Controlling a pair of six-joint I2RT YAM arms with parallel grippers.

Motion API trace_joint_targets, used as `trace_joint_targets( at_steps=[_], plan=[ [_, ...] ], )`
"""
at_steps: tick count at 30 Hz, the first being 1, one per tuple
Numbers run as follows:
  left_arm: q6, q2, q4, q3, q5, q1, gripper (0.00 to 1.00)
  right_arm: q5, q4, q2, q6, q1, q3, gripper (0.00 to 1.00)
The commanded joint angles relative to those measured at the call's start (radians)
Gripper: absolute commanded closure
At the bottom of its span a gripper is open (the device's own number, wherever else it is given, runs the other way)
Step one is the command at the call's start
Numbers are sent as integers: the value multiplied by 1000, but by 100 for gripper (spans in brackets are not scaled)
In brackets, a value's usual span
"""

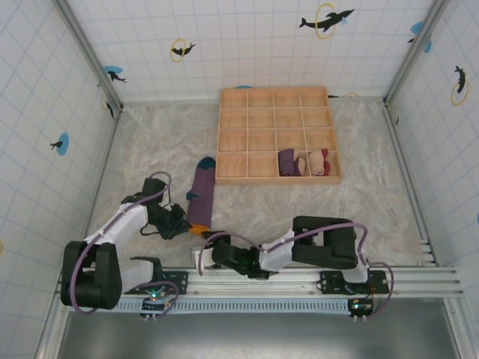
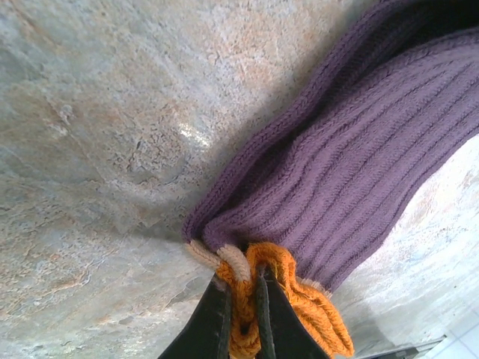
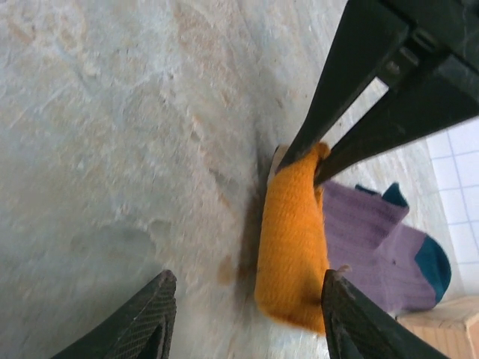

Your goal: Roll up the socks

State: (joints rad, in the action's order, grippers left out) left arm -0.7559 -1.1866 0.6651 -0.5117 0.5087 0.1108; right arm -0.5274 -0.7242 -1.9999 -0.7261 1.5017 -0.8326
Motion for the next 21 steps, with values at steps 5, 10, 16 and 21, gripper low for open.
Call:
trace_joint_targets(
  at_steps=[5,10,16,21],
  plan=[
    [54,-8,82,-33,21,5,100,-18,-42,-97,-63,-3,-98,56],
    [70,-4,103,-37,18,4,100,-27,-51,-125,-60,-23,-101,63],
    [97,-8,127,-44,8,4,100,-25,-69,-136,-54,-36,-80,78],
    [102,-7,127,-40,-6,3,100,41,22,-107,22,-56,-89,100]
  ],
)
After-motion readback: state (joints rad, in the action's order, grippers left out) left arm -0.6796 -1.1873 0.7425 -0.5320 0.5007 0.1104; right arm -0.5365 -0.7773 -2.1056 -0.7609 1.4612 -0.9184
